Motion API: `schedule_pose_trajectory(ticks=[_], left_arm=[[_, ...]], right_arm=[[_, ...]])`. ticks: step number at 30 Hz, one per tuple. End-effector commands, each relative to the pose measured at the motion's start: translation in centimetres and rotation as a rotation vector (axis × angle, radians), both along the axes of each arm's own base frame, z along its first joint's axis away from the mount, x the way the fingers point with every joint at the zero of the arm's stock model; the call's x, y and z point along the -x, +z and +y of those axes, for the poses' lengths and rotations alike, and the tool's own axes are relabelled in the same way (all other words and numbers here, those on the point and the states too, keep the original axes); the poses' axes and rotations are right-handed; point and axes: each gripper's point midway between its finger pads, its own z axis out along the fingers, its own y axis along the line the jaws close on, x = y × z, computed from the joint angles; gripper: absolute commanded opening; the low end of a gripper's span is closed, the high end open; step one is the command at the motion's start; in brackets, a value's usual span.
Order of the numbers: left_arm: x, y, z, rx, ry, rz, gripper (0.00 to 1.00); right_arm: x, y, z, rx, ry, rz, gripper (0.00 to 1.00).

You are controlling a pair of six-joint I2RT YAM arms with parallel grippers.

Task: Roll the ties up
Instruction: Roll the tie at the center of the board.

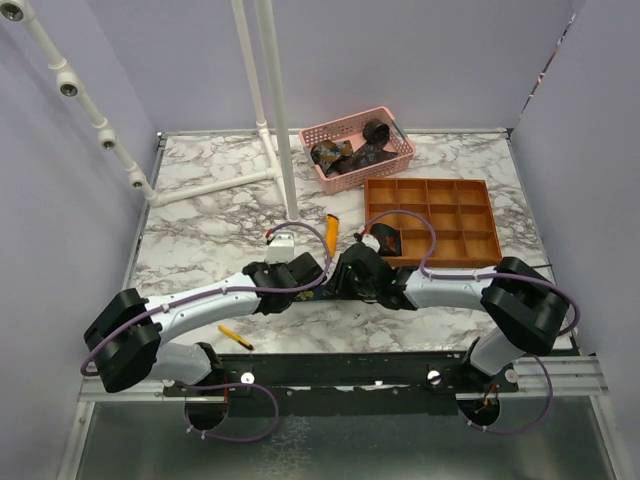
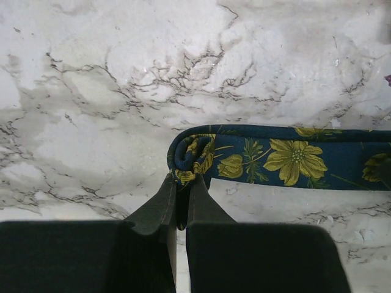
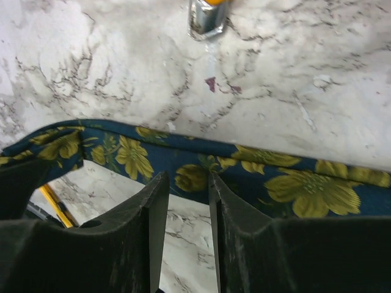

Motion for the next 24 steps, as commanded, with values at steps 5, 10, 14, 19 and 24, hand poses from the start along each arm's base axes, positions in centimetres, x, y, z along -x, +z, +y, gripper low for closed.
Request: schedule_pose_trajectory(ticks=[5, 10, 14, 19, 24], left_arm=[[-1.0, 1.1, 0.0, -0.172, -0.013, -0.052, 0.00], [-0.9, 0.3, -1.4, -0.246, -0.047, -0.059, 0.00], [-0.8, -1.2, -2.6, -0.334, -0.077, -0.045, 0.00], [-0.7, -1.8, -4.7, -0.376, -0.110, -0.061, 0.00], [-0.6, -2.3, -6.3, -0.396, -0.140, -0.065, 0.00]], right_arm=[[0.6, -0.6, -3.5, 0.048, -0.038, -0.054, 0.33], [2.0, -0.6, -5.6, 0.049, -0.022, -0.082, 0.34], [3.2, -1.3, -7.3, 0.058, -0.019, -0.076, 0.35], [4.1, -1.6, -8.8, 0.057, -0.036, -0.069, 0.36], [4.4, -1.7, -9.4, 0.050, -0.044, -0.080, 0.36]])
